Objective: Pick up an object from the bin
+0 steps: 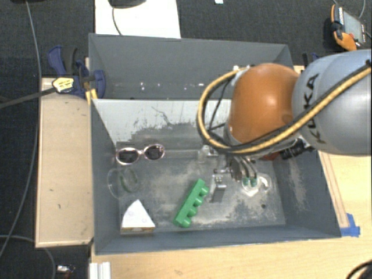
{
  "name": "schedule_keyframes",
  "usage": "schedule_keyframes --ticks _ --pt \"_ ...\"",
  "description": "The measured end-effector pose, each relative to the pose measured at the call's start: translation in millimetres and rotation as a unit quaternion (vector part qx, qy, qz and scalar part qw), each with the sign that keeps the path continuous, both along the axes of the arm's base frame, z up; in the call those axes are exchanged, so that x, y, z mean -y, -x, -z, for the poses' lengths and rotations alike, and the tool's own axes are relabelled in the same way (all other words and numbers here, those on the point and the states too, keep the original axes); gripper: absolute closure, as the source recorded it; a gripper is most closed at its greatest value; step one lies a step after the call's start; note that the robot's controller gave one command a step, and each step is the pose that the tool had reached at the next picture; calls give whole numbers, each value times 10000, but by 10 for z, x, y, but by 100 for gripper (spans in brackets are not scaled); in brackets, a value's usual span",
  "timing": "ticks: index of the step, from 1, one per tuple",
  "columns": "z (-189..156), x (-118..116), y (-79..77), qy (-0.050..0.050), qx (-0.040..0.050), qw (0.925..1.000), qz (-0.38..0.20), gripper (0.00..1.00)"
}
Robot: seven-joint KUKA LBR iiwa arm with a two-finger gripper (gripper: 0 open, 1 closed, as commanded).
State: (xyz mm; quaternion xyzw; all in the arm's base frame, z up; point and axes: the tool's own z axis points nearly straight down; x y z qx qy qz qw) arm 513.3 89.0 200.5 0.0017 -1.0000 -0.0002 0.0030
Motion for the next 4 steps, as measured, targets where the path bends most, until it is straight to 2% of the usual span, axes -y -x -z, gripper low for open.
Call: schedule_keyframes --ticks 1,2,3,4 --pt "-44 6 -17 -4 41 10000 25 0" --pt "736 -97 100 -7 46 9927 -1204 0" --pt "551 -284 135 -15 70 9652 -2615 0" --pt "668 -159 131 -16 23 9664 -2569 0"
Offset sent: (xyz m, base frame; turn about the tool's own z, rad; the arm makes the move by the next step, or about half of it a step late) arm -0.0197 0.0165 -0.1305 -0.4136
